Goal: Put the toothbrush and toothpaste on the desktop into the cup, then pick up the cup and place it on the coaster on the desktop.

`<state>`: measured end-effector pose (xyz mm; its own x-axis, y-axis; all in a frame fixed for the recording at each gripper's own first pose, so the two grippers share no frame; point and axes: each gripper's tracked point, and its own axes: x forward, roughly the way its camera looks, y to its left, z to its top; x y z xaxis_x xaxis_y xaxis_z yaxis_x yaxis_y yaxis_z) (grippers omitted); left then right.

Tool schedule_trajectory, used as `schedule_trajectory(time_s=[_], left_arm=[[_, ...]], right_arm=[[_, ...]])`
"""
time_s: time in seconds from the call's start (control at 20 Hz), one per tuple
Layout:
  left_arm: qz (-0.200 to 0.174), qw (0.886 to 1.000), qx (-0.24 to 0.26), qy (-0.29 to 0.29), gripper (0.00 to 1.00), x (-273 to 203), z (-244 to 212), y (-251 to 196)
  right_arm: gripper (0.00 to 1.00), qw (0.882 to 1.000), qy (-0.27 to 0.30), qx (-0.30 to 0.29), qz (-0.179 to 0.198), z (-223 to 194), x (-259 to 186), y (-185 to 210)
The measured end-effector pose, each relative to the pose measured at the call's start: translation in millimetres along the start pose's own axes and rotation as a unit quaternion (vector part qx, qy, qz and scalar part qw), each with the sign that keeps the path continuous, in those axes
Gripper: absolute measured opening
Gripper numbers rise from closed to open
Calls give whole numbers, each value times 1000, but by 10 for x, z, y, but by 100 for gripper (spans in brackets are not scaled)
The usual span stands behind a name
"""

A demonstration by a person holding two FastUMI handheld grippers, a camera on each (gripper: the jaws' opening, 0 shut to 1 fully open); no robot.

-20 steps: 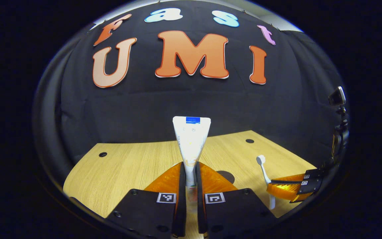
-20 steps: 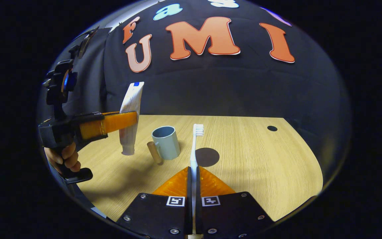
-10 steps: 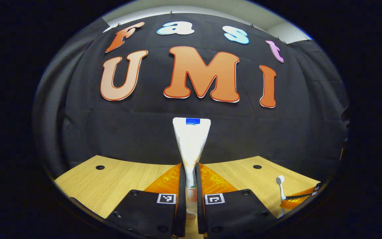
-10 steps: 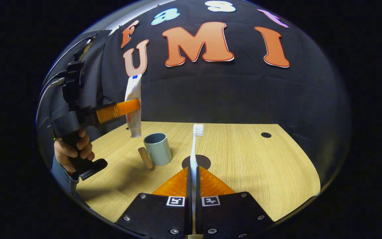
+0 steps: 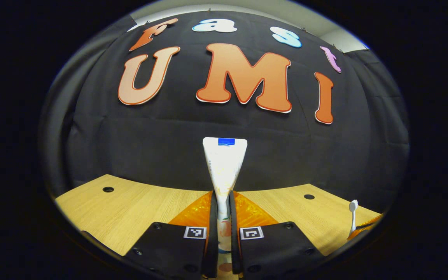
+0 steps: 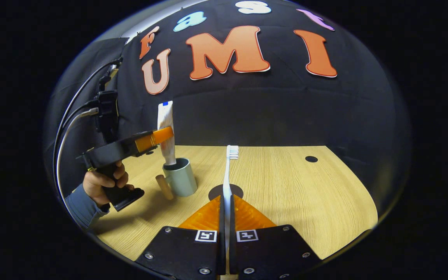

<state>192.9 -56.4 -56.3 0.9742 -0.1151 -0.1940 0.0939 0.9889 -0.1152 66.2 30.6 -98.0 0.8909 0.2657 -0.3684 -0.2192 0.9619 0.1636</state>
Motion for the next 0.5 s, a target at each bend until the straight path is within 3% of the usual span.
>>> schedule_trajectory(time_s=[0.5], left_arm=[[-16,999,-8,50,22,75,-477,54]], right_arm=[[4,999,-39,-3,3,167,113,132]])
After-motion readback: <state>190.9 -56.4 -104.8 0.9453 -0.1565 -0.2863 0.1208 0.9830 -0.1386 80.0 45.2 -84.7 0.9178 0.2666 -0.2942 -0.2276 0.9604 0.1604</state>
